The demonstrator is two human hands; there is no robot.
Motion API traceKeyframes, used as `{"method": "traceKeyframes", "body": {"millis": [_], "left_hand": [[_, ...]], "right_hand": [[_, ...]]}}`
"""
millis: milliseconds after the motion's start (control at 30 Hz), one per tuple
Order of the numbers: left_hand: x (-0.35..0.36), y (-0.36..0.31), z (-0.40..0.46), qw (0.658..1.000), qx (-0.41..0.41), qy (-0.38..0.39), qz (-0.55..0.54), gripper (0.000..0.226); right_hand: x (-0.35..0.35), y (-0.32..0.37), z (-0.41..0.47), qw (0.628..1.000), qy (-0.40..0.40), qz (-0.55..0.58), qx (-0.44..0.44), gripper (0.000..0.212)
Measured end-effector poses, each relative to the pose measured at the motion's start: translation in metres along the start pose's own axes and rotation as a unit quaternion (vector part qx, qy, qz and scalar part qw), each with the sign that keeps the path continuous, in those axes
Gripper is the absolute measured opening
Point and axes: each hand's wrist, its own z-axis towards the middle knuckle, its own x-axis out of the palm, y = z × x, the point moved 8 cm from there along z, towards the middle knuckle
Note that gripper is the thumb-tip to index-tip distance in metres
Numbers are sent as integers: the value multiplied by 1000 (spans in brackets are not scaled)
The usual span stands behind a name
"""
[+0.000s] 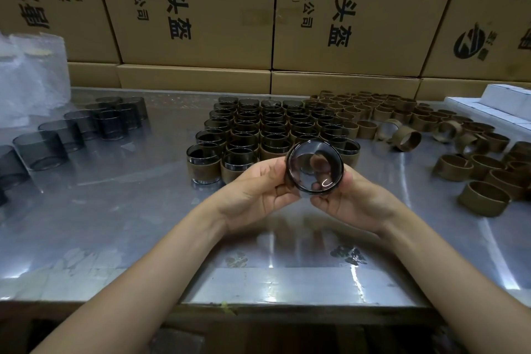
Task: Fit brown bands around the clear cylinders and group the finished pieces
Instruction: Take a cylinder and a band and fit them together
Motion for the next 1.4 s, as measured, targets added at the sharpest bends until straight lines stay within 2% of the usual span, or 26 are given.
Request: {"method": "traceKeyframes", "body": {"millis": [133, 200, 267, 333, 400, 467, 533, 667, 967, 1100, 1167, 1300, 1400], "left_hand": [[-12, -6, 0, 999, 12, -43, -14, 53], [-19, -7, 1, 995, 11, -100, 0, 56], [-26, -2, 2, 983, -13, -174, 53, 58], [-27, -1, 4, 967, -17, -221, 124, 56], [-28, -8, 5, 943, 23, -250, 218, 53], [-27, -14, 3, 912, 80, -263, 305, 53], [-24, -17, 1, 894, 123, -265, 338, 50], [-22, -16, 0, 892, 170, -258, 331, 46], [-23, -12, 1, 895, 166, -242, 336, 46], [-21, -17, -1, 871, 185, -252, 379, 42], [-18, -22, -2, 846, 202, -248, 427, 38], [-13, -34, -5, 735, 230, -249, 587, 33], [-17, -40, -10, 673, 225, -289, 642, 33]], "right_hand": [[-8, 0, 1, 999, -36, 26, 0, 67], [-13, -2, 2, 995, -96, 19, 14, 73], [-21, -4, 3, 980, -191, -48, 17, 74], [-25, -4, 2, 953, -275, -129, -5, 60], [-23, 0, 0, 920, -335, -201, -36, 44], [-22, 6, -2, 892, -368, -248, -78, 54], [-19, 12, -2, 876, -382, -264, -131, 57], [-14, 15, -2, 872, -365, -276, -175, 50], [-13, 13, 0, 880, -340, -279, -178, 48], [-15, 17, -3, 857, -350, -318, -202, 50], [-13, 21, -4, 832, -338, -381, -219, 47], [-5, 26, -1, 763, -302, -526, -224, 37], [-6, 19, 6, 737, -272, -586, -199, 37]]}}
